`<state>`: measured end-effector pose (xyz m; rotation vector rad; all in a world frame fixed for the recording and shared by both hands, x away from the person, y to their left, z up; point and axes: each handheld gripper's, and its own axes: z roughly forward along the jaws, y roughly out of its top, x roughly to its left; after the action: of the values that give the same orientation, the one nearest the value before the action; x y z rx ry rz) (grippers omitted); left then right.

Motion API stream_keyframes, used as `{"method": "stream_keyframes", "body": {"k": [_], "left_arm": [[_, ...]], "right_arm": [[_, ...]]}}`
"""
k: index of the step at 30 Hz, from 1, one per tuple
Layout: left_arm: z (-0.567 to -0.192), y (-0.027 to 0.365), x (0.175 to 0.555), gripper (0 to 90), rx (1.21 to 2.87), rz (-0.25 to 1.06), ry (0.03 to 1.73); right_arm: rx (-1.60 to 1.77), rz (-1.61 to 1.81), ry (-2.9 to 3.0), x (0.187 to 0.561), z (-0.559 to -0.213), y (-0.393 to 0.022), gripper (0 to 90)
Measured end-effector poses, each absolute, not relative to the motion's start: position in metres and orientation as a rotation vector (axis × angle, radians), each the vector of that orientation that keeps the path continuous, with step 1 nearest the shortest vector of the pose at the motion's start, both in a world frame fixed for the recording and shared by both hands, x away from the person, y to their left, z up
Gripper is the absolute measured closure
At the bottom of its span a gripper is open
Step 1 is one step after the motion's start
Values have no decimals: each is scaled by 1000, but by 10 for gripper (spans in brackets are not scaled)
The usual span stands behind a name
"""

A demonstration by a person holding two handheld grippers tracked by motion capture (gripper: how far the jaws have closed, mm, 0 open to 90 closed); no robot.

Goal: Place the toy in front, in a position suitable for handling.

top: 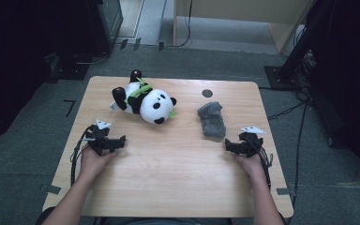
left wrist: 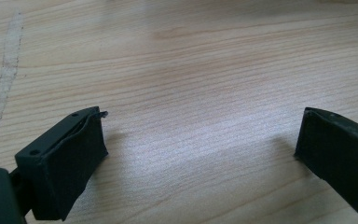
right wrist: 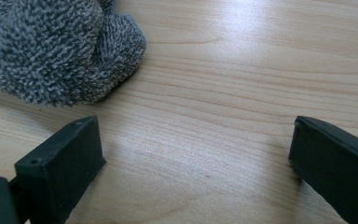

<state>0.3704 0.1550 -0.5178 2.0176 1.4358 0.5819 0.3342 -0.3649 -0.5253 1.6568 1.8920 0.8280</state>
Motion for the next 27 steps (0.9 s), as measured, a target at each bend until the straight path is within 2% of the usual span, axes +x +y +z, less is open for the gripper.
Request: {"method": "stream_keyframes", "body": {"k": [6,8,9,11,12,17,27], "left_arm": [[-517,155,374,12,2044,562,1402],[-516,155,374,13,2063,547,1396],[-515,155,373,35,2060,549,1394],[-513,156,372,165,2056,552,1384],[-512,156,371,185,2056,553,1372],[-511,157,372,220,2074,542,1350],[-508,155,374,218,2091,506,1318]], "right_arm": [[1647,832,1905,334,-525,-366,30],[1629,841,1923,334,-524,-367,72],[1616,848,1934,333,-524,-367,95],[1614,848,1939,333,-523,-366,111],[1616,842,1949,333,-521,-365,135],[1643,825,1957,336,-518,-365,184],[1642,880,1918,334,-509,-368,270]]}}
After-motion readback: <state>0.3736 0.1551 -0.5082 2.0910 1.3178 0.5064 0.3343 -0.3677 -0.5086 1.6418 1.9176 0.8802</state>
